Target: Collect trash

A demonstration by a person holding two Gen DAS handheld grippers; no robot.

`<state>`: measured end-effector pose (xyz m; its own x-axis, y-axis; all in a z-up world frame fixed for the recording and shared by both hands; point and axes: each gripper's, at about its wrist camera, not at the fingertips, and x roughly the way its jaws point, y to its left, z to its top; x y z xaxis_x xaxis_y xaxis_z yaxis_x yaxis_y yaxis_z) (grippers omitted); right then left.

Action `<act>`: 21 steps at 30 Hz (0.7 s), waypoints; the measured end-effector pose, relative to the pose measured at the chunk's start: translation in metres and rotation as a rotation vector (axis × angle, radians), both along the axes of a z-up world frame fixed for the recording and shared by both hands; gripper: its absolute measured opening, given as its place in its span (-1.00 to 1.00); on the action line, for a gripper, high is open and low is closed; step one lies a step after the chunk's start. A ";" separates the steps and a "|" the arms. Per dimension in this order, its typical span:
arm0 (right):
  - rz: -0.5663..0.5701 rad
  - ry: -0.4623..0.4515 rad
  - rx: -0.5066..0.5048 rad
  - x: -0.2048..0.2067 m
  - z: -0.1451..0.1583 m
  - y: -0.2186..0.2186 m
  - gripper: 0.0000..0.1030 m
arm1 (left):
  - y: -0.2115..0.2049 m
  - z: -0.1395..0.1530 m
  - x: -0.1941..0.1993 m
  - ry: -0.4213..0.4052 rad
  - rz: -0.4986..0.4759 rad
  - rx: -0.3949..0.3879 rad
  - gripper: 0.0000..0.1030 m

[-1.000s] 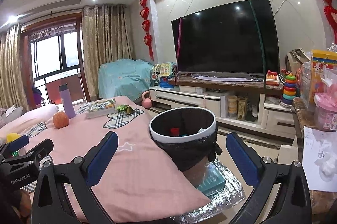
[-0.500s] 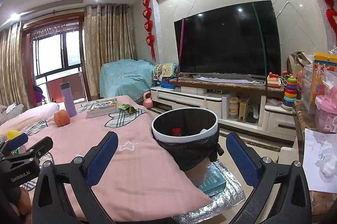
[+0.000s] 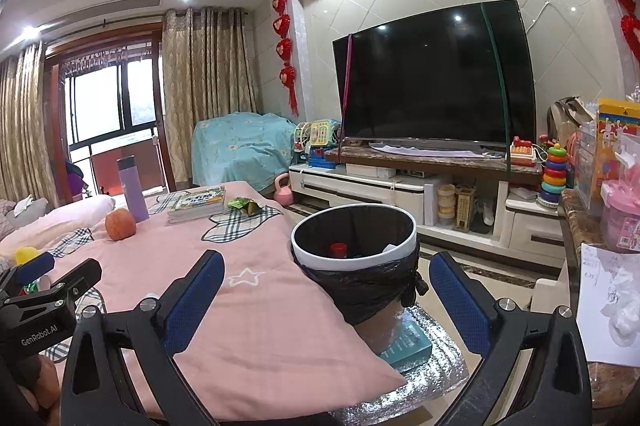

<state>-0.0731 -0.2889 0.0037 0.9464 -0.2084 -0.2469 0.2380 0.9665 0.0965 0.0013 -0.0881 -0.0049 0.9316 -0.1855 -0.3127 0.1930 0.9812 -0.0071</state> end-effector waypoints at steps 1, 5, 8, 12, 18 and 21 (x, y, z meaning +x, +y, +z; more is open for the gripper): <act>0.001 0.000 0.002 0.000 0.000 0.000 1.00 | 0.000 0.000 0.000 -0.001 0.002 -0.001 1.00; 0.003 0.000 0.000 0.001 0.000 0.000 1.00 | 0.000 0.000 0.000 -0.001 0.001 0.000 1.00; 0.004 0.003 0.000 0.001 -0.001 0.000 1.00 | 0.000 0.000 0.000 0.001 0.000 0.000 1.00; 0.006 0.006 0.001 0.002 -0.001 0.000 1.00 | 0.001 0.000 0.000 0.001 -0.002 -0.002 1.00; 0.006 0.006 0.001 0.002 -0.001 0.000 1.00 | 0.002 0.000 0.000 0.000 -0.005 0.002 1.00; 0.006 0.007 0.002 0.002 0.000 0.000 1.00 | 0.001 0.000 0.001 0.005 -0.007 0.002 1.00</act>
